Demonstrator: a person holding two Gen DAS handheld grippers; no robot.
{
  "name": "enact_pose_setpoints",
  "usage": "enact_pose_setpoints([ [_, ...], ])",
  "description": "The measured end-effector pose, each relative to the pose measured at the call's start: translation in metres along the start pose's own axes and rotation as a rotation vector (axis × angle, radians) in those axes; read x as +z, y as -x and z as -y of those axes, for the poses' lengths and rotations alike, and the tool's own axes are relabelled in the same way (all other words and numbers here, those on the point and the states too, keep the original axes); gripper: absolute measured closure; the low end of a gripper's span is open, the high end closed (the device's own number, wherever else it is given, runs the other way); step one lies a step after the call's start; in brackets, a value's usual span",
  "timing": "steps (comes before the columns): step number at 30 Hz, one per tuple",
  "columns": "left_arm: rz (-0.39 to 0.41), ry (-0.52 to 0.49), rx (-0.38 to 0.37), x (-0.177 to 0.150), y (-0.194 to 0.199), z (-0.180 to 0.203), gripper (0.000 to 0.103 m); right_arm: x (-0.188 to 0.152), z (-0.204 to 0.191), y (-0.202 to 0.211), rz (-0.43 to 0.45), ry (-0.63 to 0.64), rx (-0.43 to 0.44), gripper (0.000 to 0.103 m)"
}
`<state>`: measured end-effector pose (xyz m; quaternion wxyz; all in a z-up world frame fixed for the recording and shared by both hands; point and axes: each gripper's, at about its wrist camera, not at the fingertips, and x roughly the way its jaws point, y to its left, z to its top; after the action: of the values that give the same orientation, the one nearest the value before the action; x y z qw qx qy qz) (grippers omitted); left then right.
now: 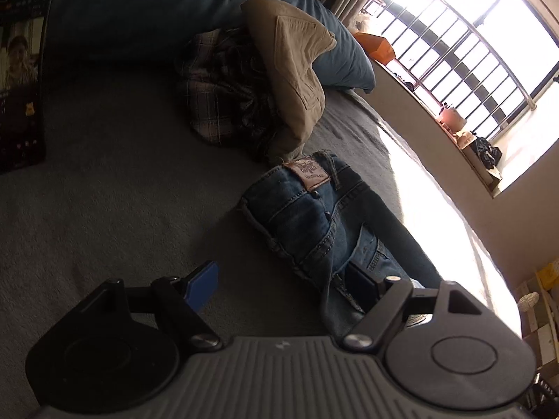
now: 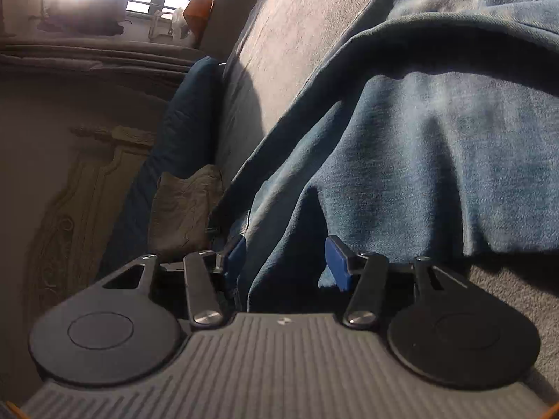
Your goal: Fold clothes
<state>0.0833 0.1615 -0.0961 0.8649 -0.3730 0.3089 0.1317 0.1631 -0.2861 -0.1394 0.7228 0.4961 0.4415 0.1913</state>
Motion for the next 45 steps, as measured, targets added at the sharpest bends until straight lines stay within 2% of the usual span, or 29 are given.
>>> enact_pose_setpoints([
  [3, 0.000, 0.079, -0.022, -0.012, -0.021, -0.009, 0.023, -0.023, 0.007, -0.012, -0.029, -0.033, -0.047, 0.053],
  [5, 0.027, 0.084, -0.025, -0.014, -0.029, -0.009, 0.023, -0.033, 0.013, -0.016, -0.015, -0.076, -0.060, 0.053],
  [8, 0.049, 0.097, -0.044, -0.006, -0.039, -0.008, 0.023, -0.033, 0.013, -0.020, 0.020, -0.091, -0.050, 0.051],
  [13, 0.084, 0.186, -0.088, 0.006, -0.057, -0.017, 0.023, -0.021, 0.019, -0.034, 0.089, -0.143, -0.015, 0.051],
  [17, 0.128, 0.132, -0.054, 0.011, -0.070, -0.011, 0.028, -0.009, 0.019, -0.050, 0.134, -0.126, 0.016, 0.051],
  [20, 0.160, 0.068, -0.013, 0.011, -0.078, -0.002, 0.037, -0.003, 0.018, -0.057, 0.181, -0.125, 0.035, 0.053],
  [21, 0.168, 0.049, -0.001, 0.011, -0.079, 0.001, 0.041, -0.001, 0.019, -0.059, 0.195, -0.127, 0.036, 0.055],
  [22, 0.175, 0.031, 0.014, 0.008, -0.081, 0.005, 0.042, 0.000, 0.018, -0.061, 0.207, -0.122, 0.028, 0.061],
  [23, 0.180, 0.024, 0.022, 0.007, -0.080, 0.007, 0.044, 0.002, 0.018, -0.062, 0.214, -0.109, 0.009, 0.075],
  [24, 0.181, 0.025, 0.027, 0.007, -0.082, 0.008, 0.047, 0.002, 0.018, -0.064, 0.217, -0.094, -0.008, 0.079],
  [26, 0.177, 0.041, 0.023, 0.009, -0.081, 0.007, 0.053, 0.003, 0.017, -0.064, 0.226, -0.067, -0.024, 0.090],
  [29, 0.168, 0.069, 0.016, 0.013, -0.076, 0.002, 0.065, 0.001, 0.015, -0.063, 0.239, -0.029, -0.033, 0.095],
  [38, 0.174, 0.073, -0.010, 0.016, -0.041, 0.008, 0.073, -0.003, -0.002, -0.049, 0.253, 0.035, -0.028, 0.098],
  [45, 0.156, 0.072, -0.019, 0.013, -0.003, -0.003, 0.074, -0.021, -0.004, -0.030, 0.216, 0.023, -0.012, 0.098],
])
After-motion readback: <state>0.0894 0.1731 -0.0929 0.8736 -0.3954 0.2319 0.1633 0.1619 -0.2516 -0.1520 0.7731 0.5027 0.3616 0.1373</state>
